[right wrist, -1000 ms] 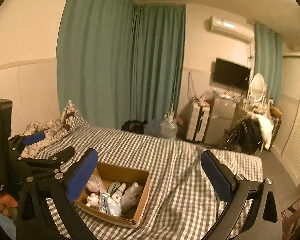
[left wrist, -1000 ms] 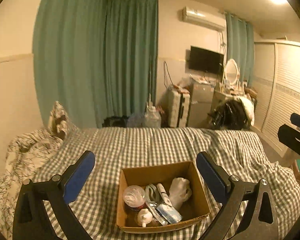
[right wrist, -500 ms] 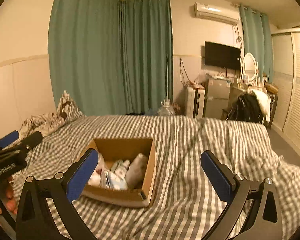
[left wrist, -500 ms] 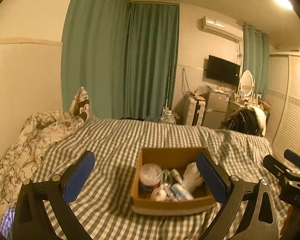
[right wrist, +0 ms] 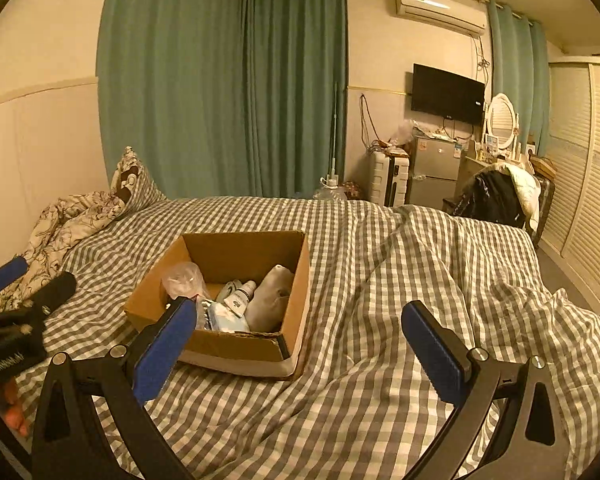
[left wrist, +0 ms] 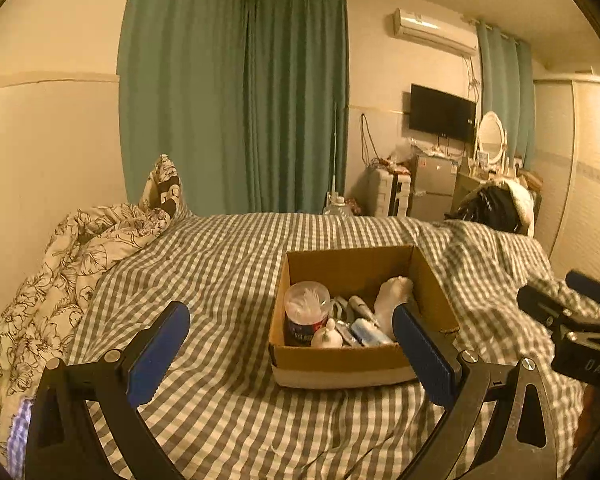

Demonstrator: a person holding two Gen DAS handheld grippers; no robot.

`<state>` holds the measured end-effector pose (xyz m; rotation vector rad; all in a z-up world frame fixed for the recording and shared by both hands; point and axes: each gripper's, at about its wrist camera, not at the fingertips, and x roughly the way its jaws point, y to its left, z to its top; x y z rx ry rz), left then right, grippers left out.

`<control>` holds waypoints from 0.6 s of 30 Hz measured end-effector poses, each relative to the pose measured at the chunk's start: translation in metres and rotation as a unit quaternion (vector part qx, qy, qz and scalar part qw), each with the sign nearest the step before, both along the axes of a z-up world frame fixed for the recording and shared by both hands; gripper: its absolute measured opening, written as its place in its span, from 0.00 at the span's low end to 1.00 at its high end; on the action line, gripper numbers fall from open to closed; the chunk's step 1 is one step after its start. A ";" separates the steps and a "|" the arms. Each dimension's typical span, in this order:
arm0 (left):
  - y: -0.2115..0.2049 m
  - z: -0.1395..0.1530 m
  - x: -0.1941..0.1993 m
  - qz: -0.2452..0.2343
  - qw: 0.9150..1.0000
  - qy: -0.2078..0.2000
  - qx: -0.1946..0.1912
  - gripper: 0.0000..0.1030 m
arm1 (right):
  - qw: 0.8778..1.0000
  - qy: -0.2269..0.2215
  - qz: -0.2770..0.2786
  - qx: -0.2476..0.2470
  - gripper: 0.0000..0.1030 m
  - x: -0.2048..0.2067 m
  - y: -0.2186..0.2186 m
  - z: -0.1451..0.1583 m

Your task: Organize objects

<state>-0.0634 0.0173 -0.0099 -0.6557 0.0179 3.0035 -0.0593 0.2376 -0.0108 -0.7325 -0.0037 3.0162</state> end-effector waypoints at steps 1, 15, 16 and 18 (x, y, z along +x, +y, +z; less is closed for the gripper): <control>0.001 0.000 0.000 0.000 1.000 -0.001 -0.002 1.00 | 1.000 0.000 0.001 0.001 1.00 0.000 -0.001 0.000; -0.007 -0.004 0.000 0.009 1.000 -0.007 0.014 1.00 | 1.000 -0.002 0.002 0.014 1.00 0.002 -0.010 0.001; -0.007 -0.004 0.000 0.009 1.000 -0.008 0.015 1.00 | 1.000 -0.003 0.003 0.014 1.00 0.003 -0.011 0.000; -0.007 -0.004 0.000 0.009 1.000 -0.008 0.014 1.00 | 1.000 -0.003 0.004 0.015 1.00 0.003 -0.012 -0.001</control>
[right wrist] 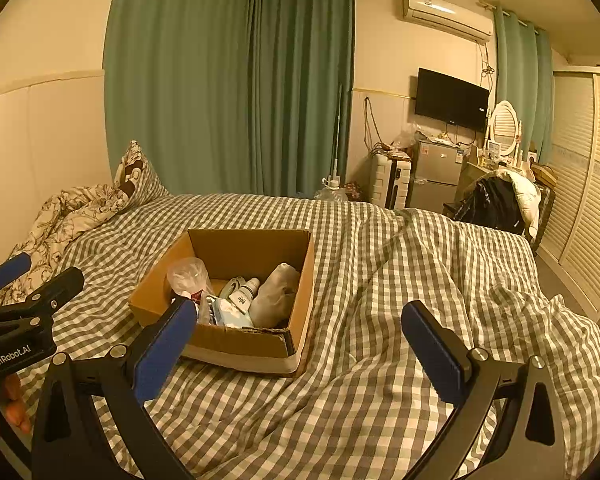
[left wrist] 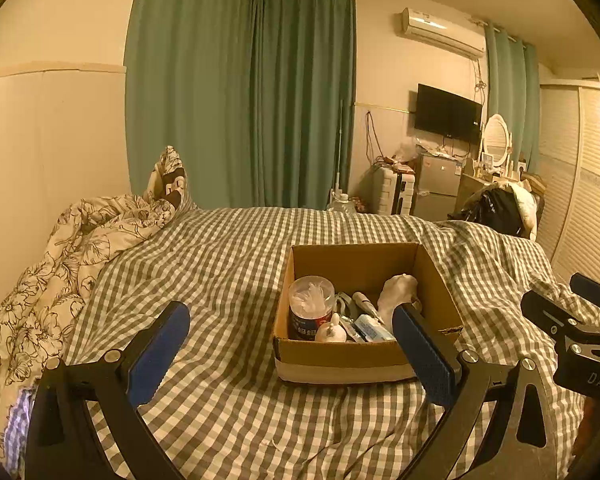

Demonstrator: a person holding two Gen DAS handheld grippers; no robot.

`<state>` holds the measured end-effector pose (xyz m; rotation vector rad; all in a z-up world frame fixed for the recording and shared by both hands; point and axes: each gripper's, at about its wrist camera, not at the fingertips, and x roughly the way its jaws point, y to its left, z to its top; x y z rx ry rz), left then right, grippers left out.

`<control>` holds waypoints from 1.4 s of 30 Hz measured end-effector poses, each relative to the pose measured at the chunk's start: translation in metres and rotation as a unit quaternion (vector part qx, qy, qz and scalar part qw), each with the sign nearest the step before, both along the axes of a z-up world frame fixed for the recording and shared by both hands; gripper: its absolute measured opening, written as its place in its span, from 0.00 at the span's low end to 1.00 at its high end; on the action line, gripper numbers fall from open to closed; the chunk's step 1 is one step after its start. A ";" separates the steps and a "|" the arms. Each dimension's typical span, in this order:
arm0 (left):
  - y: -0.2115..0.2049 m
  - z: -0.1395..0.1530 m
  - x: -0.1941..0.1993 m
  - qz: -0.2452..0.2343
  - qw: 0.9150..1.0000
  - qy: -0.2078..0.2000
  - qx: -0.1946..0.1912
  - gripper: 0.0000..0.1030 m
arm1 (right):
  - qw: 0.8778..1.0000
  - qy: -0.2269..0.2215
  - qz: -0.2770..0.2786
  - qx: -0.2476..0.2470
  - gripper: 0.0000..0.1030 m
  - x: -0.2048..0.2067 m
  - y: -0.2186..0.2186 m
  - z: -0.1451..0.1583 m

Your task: Organize objects

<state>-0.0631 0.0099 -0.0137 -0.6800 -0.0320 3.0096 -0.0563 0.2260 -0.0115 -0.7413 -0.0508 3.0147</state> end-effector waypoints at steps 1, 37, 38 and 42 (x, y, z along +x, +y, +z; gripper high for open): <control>0.000 0.000 0.000 0.000 1.000 0.000 0.000 1.00 | 1.000 0.000 0.000 0.001 1.00 0.000 -0.001 0.000; -0.002 -0.003 0.003 -0.005 1.000 -0.001 0.001 1.00 | 1.000 -0.007 0.001 0.004 1.00 0.000 -0.008 -0.008; -0.002 -0.003 0.003 -0.005 1.000 0.000 -0.001 1.00 | 1.000 -0.007 0.001 0.004 1.00 0.000 -0.008 -0.008; -0.002 -0.004 0.002 -0.005 1.000 -0.001 0.002 1.00 | 1.000 -0.009 0.000 0.003 1.00 0.000 -0.007 -0.009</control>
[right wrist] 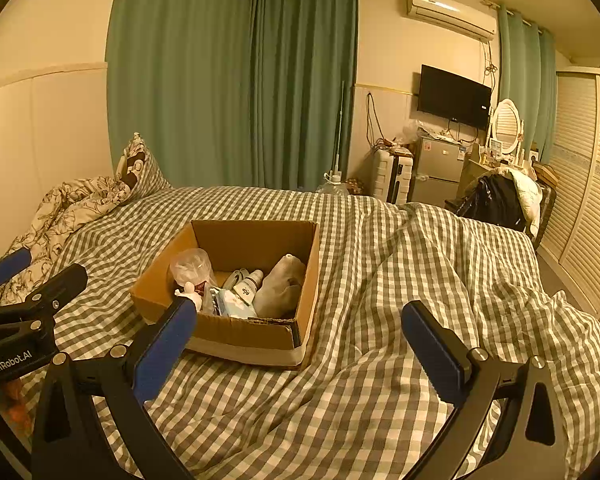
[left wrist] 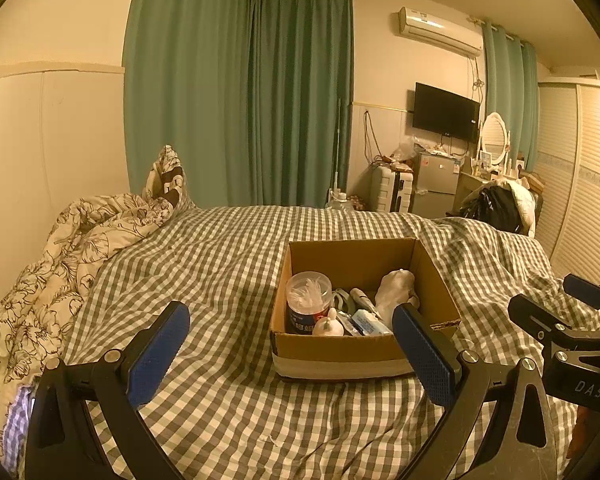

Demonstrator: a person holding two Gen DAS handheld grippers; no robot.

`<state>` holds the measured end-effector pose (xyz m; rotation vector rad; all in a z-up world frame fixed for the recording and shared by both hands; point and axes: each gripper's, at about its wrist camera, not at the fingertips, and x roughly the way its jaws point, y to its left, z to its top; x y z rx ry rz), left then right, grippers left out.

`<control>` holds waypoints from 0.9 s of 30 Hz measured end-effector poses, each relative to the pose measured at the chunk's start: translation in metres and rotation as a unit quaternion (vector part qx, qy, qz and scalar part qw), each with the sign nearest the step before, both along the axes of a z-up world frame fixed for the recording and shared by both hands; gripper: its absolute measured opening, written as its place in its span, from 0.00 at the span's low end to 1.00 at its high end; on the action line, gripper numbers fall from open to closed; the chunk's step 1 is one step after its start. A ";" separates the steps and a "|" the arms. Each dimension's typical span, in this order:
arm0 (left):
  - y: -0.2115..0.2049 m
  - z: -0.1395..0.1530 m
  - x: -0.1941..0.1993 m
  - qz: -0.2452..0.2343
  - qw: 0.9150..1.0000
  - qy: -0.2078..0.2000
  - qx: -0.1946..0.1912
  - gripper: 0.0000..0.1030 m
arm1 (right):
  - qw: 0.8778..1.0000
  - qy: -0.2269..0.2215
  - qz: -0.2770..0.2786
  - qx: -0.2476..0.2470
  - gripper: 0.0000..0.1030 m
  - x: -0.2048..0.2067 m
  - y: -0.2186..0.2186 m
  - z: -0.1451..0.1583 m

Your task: Organize objects

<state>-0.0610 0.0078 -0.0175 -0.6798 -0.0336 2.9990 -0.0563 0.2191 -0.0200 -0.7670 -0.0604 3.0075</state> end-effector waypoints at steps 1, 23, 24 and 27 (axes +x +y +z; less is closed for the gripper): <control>-0.001 0.000 0.000 0.001 1.000 0.000 0.001 1.00 | 1.000 0.000 0.000 0.000 1.00 0.000 0.000 0.000; 0.007 0.002 0.001 -0.011 1.000 0.005 -0.020 1.00 | 1.000 -0.008 0.001 0.003 1.00 -0.003 -0.001 -0.003; 0.007 0.002 0.001 -0.010 1.000 0.005 -0.020 1.00 | 1.000 -0.008 0.001 0.003 1.00 -0.003 -0.001 -0.003; 0.007 0.002 0.002 -0.012 1.000 0.006 -0.021 1.00 | 1.000 -0.008 0.001 0.003 1.00 -0.003 -0.001 -0.003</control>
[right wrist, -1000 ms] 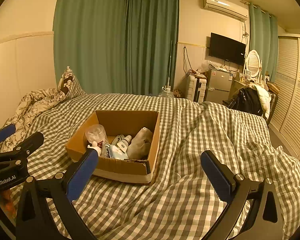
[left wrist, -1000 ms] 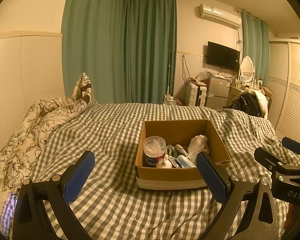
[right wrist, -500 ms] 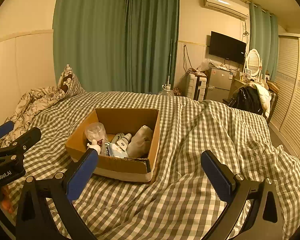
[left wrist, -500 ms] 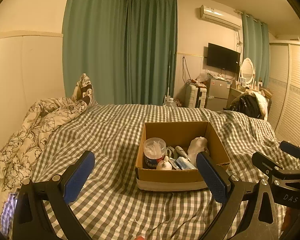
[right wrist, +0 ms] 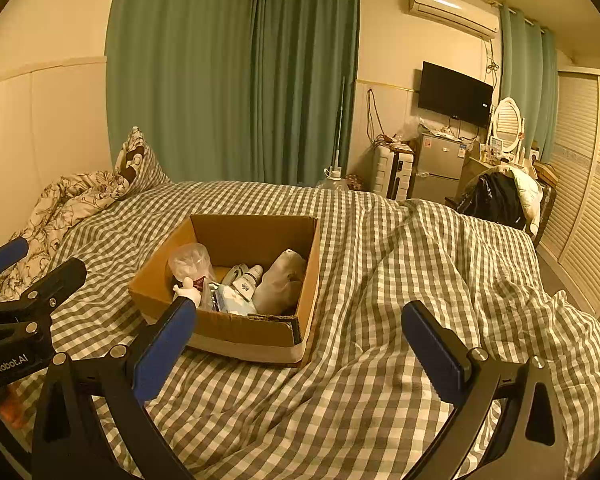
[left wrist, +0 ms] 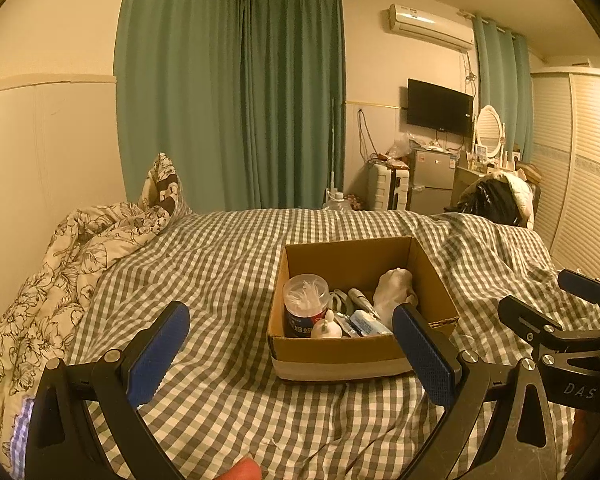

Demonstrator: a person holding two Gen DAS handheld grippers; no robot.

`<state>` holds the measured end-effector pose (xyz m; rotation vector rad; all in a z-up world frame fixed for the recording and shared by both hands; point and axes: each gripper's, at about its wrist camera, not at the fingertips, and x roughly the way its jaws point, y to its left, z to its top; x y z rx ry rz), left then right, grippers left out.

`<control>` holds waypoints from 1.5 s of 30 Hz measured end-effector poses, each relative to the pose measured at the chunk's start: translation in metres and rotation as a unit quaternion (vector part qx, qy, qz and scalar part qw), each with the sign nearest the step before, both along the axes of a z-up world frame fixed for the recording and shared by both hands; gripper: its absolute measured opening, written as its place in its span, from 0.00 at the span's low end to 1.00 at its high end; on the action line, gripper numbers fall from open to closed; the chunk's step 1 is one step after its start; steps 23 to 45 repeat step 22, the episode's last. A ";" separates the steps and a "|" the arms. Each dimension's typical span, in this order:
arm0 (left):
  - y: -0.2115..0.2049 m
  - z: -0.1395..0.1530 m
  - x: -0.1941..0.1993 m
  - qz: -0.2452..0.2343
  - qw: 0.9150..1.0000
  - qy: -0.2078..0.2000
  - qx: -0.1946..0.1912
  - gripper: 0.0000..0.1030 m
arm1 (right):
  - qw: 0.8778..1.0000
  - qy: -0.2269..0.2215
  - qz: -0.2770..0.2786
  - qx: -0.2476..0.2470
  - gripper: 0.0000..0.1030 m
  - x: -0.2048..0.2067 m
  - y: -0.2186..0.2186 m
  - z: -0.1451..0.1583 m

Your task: Organize objects

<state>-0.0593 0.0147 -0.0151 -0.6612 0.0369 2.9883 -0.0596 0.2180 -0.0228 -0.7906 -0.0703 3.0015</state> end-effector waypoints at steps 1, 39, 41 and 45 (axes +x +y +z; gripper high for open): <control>0.000 0.000 0.000 0.001 1.000 0.001 0.000 1.00 | 1.000 0.000 0.000 0.000 1.00 0.000 0.000 0.000; -0.006 -0.001 0.001 0.004 1.000 0.001 0.007 1.00 | 1.000 -0.002 0.000 0.001 1.00 0.000 0.001 -0.002; -0.006 -0.001 0.001 0.004 1.000 0.001 0.007 1.00 | 1.000 -0.002 0.000 0.001 1.00 0.000 0.001 -0.002; -0.006 -0.001 0.001 0.004 1.000 0.001 0.007 1.00 | 1.000 -0.002 0.000 0.001 1.00 0.000 0.001 -0.002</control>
